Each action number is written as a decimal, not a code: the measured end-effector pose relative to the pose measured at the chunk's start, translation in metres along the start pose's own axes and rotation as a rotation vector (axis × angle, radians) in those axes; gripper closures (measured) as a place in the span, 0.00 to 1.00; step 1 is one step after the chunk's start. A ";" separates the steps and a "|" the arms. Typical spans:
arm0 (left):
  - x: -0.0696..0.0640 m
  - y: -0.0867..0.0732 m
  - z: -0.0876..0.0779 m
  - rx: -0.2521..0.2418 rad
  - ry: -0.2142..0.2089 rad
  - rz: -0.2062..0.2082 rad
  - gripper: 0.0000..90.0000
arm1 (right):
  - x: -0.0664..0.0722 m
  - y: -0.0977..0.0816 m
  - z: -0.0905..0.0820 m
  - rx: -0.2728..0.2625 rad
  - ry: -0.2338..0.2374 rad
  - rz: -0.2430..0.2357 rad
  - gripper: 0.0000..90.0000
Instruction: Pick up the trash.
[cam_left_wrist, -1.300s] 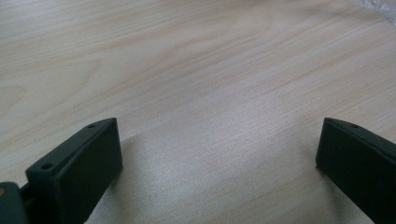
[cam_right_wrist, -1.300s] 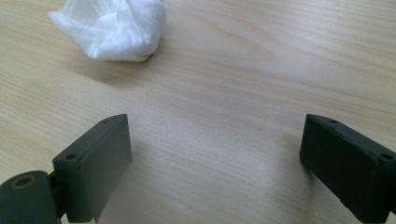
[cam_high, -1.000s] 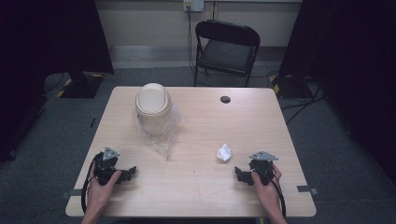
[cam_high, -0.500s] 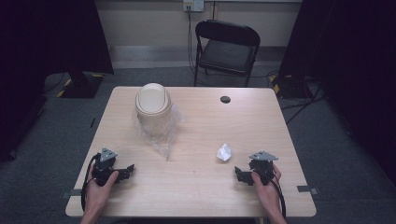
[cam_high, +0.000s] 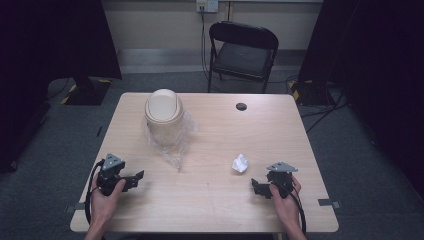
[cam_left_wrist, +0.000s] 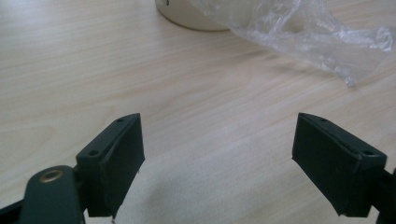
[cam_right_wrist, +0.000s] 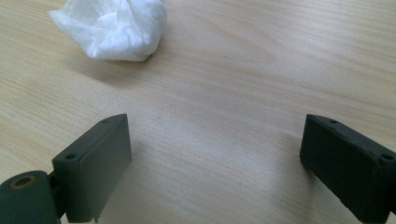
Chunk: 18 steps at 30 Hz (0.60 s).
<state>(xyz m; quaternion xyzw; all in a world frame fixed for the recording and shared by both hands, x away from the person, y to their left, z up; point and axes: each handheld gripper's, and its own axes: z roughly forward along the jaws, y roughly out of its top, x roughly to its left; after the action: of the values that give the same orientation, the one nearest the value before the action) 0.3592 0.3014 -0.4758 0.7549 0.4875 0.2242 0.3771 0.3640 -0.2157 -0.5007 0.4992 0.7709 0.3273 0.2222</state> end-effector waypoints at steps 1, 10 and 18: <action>-0.001 0.005 0.001 -0.004 -0.005 0.006 0.19 | 0.000 0.000 0.000 0.000 0.000 0.000 0.09; 0.008 0.037 0.012 -0.048 -0.087 -0.017 0.22 | 0.000 0.000 0.000 0.000 0.000 0.001 0.09; 0.004 0.071 0.013 -0.062 -0.151 0.055 0.22 | 0.000 0.000 0.000 0.000 0.000 0.001 0.09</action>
<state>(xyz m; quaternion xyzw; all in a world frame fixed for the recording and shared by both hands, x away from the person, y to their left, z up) 0.4103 0.2834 -0.4277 0.7708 0.4297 0.1919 0.4294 0.3641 -0.2157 -0.5008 0.4994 0.7707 0.3275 0.2220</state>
